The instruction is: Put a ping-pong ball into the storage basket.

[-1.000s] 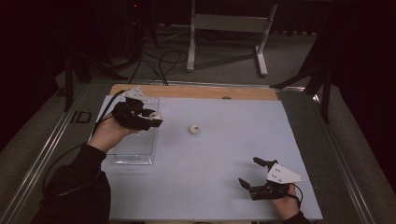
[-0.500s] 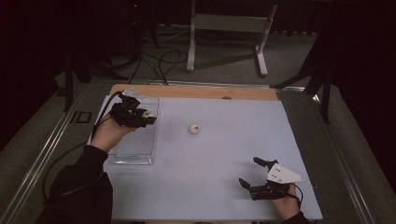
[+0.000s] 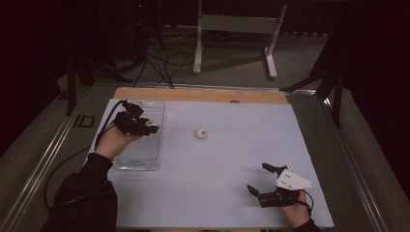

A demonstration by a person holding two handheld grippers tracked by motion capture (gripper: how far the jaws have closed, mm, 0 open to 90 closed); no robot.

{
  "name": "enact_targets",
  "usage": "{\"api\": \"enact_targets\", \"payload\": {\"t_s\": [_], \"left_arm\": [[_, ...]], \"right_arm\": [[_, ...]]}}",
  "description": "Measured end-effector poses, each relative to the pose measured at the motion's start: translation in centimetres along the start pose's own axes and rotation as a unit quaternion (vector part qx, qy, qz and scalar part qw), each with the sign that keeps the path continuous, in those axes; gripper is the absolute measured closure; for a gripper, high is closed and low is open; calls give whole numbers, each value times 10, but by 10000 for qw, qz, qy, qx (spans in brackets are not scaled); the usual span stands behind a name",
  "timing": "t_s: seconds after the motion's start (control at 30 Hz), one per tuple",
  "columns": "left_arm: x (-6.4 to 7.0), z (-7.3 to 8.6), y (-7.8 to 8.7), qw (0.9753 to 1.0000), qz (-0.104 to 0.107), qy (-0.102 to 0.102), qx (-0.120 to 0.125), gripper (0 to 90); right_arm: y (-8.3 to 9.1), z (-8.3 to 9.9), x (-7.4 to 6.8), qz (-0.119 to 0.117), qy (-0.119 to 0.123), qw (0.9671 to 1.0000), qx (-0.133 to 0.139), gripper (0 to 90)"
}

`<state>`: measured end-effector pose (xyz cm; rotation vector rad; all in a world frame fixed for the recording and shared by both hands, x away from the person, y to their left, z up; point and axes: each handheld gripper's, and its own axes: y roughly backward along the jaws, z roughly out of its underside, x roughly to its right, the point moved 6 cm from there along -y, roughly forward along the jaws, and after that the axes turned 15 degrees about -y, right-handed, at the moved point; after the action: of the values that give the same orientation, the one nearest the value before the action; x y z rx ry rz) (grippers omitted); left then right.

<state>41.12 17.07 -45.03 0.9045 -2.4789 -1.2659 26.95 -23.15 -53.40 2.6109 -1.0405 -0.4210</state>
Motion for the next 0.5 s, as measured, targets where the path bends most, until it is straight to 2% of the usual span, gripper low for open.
{"api": "enact_targets", "payload": {"t_s": [0.5], "left_arm": [[-2,20,-19,9995,114,165,-236,519]], "right_arm": [[0,0,0,2,8,10000,10,86]]}}
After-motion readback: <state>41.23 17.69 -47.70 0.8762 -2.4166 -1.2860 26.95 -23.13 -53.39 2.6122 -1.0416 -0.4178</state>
